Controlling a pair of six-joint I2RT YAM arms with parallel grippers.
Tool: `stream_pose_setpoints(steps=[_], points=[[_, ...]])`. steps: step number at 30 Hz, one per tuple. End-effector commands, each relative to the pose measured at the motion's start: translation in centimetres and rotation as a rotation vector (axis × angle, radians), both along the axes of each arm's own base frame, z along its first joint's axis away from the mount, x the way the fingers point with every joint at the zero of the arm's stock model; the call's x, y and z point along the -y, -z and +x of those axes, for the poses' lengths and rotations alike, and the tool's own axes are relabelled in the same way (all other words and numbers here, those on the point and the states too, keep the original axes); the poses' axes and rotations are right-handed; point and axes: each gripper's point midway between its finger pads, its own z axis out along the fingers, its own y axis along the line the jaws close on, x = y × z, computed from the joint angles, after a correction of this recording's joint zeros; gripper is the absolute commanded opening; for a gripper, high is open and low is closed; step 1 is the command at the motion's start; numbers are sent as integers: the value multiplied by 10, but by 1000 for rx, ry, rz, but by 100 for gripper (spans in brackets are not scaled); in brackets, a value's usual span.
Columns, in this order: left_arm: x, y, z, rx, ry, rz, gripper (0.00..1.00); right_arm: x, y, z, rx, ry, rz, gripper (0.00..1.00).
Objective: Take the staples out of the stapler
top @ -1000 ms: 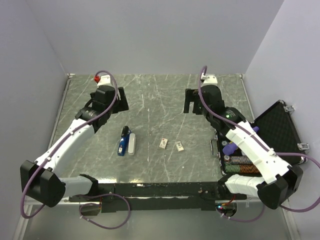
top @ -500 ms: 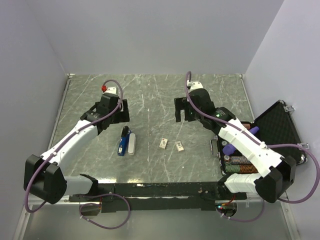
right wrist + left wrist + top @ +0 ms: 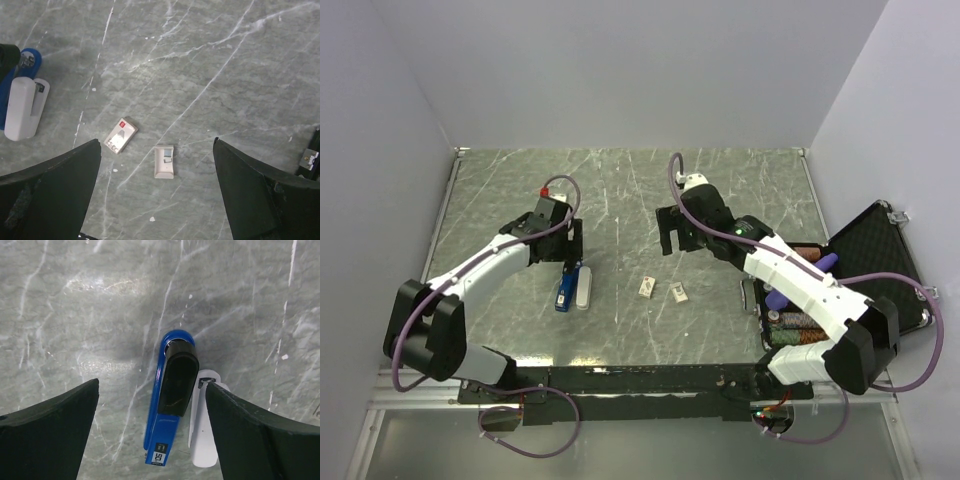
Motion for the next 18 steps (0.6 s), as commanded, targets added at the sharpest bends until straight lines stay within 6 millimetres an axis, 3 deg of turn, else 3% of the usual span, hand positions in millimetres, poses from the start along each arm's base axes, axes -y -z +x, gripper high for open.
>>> stream_pose_setpoints(steps=[1, 18], points=[[11, 6, 1, -26, 53, -22, 90, -7, -12, 2, 44, -22, 20, 100], [14, 28, 6, -82, 68, 12, 77, -14, -4, -13, 27, -52, 57, 100]])
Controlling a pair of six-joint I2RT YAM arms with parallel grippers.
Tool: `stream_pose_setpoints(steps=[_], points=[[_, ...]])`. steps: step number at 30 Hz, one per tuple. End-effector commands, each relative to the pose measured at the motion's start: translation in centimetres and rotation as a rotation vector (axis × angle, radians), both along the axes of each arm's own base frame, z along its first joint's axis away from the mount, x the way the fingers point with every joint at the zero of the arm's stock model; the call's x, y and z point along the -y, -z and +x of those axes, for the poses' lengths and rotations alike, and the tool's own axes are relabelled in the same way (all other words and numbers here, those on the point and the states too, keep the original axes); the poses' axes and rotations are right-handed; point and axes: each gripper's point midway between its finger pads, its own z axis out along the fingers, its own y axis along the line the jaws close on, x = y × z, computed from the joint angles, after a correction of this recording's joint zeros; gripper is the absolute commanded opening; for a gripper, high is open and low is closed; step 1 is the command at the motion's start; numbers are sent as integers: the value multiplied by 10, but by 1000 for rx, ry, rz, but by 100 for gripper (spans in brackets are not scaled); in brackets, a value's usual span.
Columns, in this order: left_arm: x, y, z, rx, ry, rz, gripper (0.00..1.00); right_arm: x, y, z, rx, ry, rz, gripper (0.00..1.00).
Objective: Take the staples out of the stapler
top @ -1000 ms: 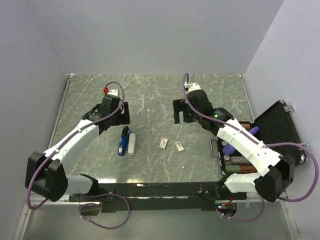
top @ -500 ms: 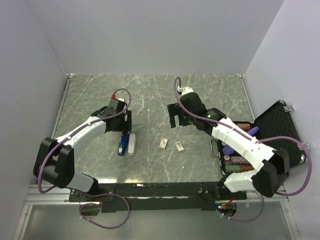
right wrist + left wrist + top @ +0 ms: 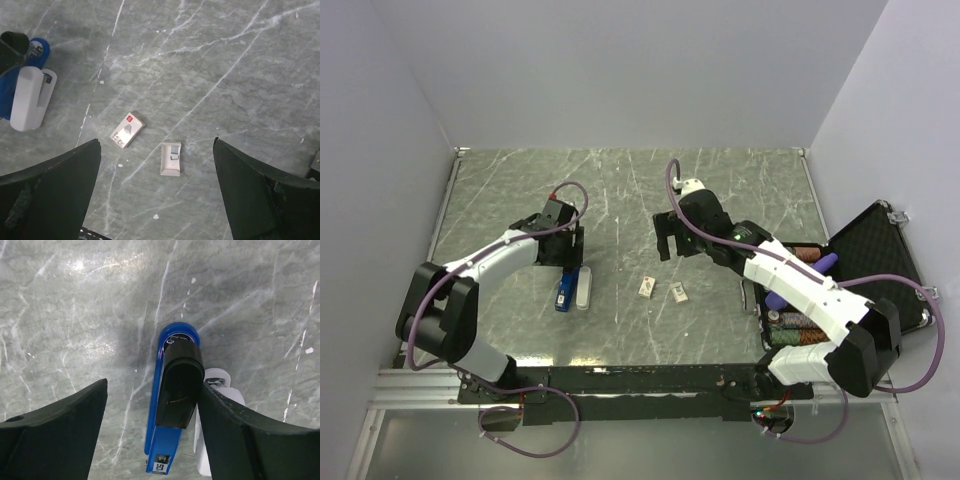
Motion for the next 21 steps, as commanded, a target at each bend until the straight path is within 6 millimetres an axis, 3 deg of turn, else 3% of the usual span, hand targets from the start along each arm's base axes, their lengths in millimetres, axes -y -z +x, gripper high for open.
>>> stream_pose_setpoints(steps=[1, 10, 14, 18, 21], points=[[10, -6, 13, 28, 24, -13, 75, -5, -11, -4, 35, -13, 50, 100], [16, 0, 15, 12, 36, 7, 68, -7, -8, -6, 28, -19, 55, 100], [19, 0, 16, 17, 46, 7, 59, -8, -6, -7, 21, -21, 53, 100], [20, 0, 17, 21, 49, 15, 39, -9, -5, -8, 14, -21, 49, 100], [20, -3, 15, 30, 49, 25, 15, -8, -3, -9, 11, -21, 45, 100]])
